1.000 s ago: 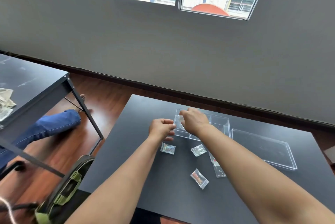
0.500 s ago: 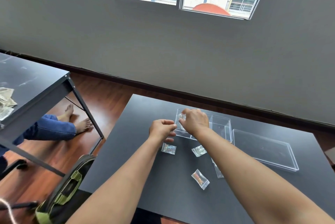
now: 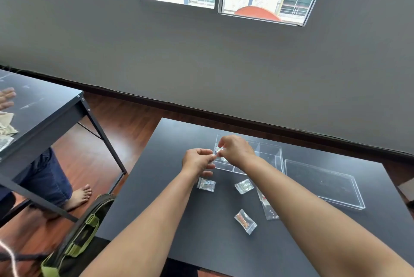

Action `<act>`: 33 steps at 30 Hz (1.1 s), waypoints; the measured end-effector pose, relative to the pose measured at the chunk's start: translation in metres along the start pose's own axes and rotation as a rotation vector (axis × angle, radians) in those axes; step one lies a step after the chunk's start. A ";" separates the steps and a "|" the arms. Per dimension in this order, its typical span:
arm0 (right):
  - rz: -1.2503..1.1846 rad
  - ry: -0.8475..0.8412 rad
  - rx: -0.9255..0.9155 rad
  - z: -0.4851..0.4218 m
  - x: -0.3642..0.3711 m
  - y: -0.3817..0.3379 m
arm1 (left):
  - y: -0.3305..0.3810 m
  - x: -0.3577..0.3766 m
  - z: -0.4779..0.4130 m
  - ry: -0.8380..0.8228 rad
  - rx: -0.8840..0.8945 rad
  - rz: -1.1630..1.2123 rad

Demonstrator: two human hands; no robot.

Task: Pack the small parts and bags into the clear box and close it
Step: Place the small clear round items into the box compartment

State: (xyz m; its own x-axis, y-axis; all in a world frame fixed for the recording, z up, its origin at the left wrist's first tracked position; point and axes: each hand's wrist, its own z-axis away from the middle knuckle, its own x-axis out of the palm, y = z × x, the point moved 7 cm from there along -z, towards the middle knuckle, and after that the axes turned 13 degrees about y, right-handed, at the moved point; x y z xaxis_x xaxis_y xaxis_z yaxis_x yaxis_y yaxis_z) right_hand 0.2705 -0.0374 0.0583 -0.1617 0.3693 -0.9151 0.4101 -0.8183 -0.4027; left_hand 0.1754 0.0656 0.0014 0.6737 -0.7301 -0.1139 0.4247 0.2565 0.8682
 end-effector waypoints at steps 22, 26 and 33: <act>0.303 0.000 -0.261 0.004 0.004 -0.001 | 0.000 -0.003 0.002 0.025 0.002 -0.009; 0.319 0.017 -0.265 0.002 0.003 -0.004 | 0.001 -0.004 0.003 0.032 0.005 -0.023; 0.276 -0.022 -0.244 0.001 0.005 -0.001 | 0.004 -0.006 0.006 0.046 0.018 -0.051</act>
State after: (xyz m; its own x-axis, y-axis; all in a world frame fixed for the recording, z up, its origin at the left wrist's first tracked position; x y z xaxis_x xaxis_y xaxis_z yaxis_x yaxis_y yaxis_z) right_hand 0.2686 -0.0348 0.0540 -0.0338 0.1377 -0.9899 0.6423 -0.7559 -0.1271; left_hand 0.1694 0.0669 0.0085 0.6787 -0.7120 -0.1803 0.4490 0.2080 0.8690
